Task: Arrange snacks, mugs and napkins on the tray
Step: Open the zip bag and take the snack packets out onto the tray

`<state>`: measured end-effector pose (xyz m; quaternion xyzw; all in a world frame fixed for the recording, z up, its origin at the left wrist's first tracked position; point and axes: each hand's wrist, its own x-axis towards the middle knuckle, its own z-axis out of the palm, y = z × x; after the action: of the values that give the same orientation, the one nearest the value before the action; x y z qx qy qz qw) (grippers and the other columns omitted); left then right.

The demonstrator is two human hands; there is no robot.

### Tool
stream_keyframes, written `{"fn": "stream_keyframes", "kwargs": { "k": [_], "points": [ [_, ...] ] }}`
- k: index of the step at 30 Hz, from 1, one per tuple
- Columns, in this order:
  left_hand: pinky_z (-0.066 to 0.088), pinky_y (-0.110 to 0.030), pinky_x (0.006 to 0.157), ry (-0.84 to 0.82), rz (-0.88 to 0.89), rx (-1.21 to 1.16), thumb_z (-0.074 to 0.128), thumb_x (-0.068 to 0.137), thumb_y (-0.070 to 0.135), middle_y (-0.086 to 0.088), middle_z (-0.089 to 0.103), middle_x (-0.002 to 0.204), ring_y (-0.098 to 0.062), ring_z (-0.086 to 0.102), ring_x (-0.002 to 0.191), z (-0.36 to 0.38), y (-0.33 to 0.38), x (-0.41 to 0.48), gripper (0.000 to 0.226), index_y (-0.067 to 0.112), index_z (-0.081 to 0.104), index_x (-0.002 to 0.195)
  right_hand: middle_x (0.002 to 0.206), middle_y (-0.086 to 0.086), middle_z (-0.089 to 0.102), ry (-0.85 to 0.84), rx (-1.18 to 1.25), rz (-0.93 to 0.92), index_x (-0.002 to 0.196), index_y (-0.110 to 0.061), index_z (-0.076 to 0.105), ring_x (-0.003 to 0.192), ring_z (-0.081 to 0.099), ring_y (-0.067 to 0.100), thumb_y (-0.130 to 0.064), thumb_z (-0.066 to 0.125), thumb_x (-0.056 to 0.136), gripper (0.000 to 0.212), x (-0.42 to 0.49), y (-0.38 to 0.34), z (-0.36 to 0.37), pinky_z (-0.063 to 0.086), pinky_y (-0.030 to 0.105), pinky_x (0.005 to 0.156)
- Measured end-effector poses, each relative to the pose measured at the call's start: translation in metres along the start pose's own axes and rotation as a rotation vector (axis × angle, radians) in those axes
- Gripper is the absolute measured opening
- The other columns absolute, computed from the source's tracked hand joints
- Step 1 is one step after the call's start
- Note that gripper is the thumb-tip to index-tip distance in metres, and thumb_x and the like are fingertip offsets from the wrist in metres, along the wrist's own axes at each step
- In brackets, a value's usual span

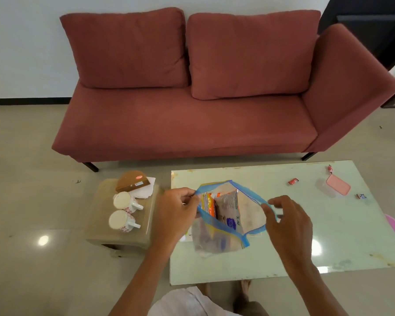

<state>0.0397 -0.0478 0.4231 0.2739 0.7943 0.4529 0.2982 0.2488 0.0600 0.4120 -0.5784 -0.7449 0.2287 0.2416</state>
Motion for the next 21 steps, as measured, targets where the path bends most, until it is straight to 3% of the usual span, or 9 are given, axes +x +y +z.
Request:
{"fn": "stream_keyframes", "kwargs": {
  "k": [3,5,7,9,10,12,14,17,21],
  "points": [
    [0.064,-0.043,0.061,0.025,0.006,0.028,0.067,0.091,0.019,0.006,0.078,0.074,-0.012,0.076,0.065,0.008,0.004,-0.01,0.017,0.028,0.075,0.08,0.089,-0.015,0.061,0.006,0.089,-0.271,0.09,-0.022,0.062,0.08,0.062,0.008,-0.019,0.071,0.087,0.01,-0.016,-0.015,-0.004,0.053,0.021,0.063],
    [0.064,-0.045,0.063,0.026,0.012,0.04,0.067,0.091,0.019,0.0,0.078,0.077,-0.016,0.076,0.069,0.013,0.004,-0.018,0.012,0.016,0.078,0.088,0.084,-0.014,0.065,-0.181,0.143,-0.38,0.083,-0.021,0.065,0.075,0.066,0.005,-0.012,0.066,0.089,0.011,-0.017,-0.026,-0.003,0.051,0.015,0.063],
    [0.064,-0.046,0.064,0.01,0.015,0.045,0.067,0.091,0.017,-0.001,0.078,0.077,-0.018,0.076,0.071,0.018,0.005,-0.026,0.013,0.012,0.078,0.09,0.099,-0.007,0.068,-0.49,-0.006,-0.544,0.095,-0.018,0.071,0.092,0.064,0.009,-0.007,0.059,0.09,0.017,-0.012,-0.031,0.008,0.051,0.022,0.077],
    [0.064,-0.045,0.065,0.006,0.018,0.058,0.068,0.091,0.017,-0.002,0.078,0.075,-0.019,0.075,0.07,0.022,0.006,-0.034,0.013,0.011,0.079,0.09,0.115,-0.006,0.065,-0.654,-0.199,-0.759,0.108,-0.024,0.069,0.109,0.059,0.013,-0.015,0.059,0.093,0.02,-0.005,-0.032,0.022,0.049,0.026,0.088],
    [0.064,-0.045,0.065,0.008,0.02,0.066,0.068,0.091,0.017,-0.002,0.077,0.074,-0.018,0.075,0.07,0.023,0.006,-0.037,0.013,0.011,0.079,0.09,0.114,-0.005,0.068,-0.673,-0.242,-0.853,0.107,-0.025,0.071,0.107,0.063,0.016,-0.016,0.068,0.088,0.02,-0.001,-0.034,0.025,0.052,0.028,0.087],
    [0.064,-0.043,0.065,0.016,0.033,0.101,0.067,0.091,0.018,-0.001,0.077,0.074,-0.017,0.075,0.069,0.025,0.006,-0.041,0.014,0.011,0.079,0.091,0.094,-0.001,0.075,-0.679,-0.287,-0.989,0.09,-0.022,0.076,0.086,0.071,0.019,-0.011,0.088,0.063,0.032,0.004,-0.03,0.03,0.058,0.028,0.072],
    [0.064,-0.043,0.066,0.021,0.024,0.105,0.067,0.091,0.018,-0.002,0.078,0.077,-0.018,0.075,0.072,0.028,0.008,-0.043,0.014,0.011,0.079,0.093,0.08,0.002,0.073,-0.646,-0.389,-1.082,0.074,-0.018,0.075,0.074,0.071,0.021,-0.005,0.094,0.044,0.038,0.007,-0.024,0.036,0.058,0.029,0.06],
    [0.064,-0.043,0.066,0.026,-0.012,0.103,0.067,0.091,0.018,0.001,0.078,0.078,-0.016,0.075,0.072,0.036,0.014,-0.043,0.014,0.013,0.08,0.094,0.078,0.007,0.07,-0.632,-0.454,-1.141,0.064,-0.012,0.072,0.072,0.069,0.026,0.0,0.094,0.037,0.037,0.012,-0.014,0.041,0.06,0.035,0.058],
    [0.063,-0.044,0.062,0.05,-0.024,0.15,0.068,0.09,0.016,0.002,0.077,0.07,-0.015,0.074,0.066,0.05,0.019,-0.046,0.012,0.013,0.079,0.085,0.055,-0.009,0.059,-0.65,-0.503,-1.173,0.048,-0.026,0.065,0.049,0.059,0.01,-0.02,0.09,0.043,0.026,0.021,-0.012,0.034,0.039,0.019,0.044]
  ]
}}
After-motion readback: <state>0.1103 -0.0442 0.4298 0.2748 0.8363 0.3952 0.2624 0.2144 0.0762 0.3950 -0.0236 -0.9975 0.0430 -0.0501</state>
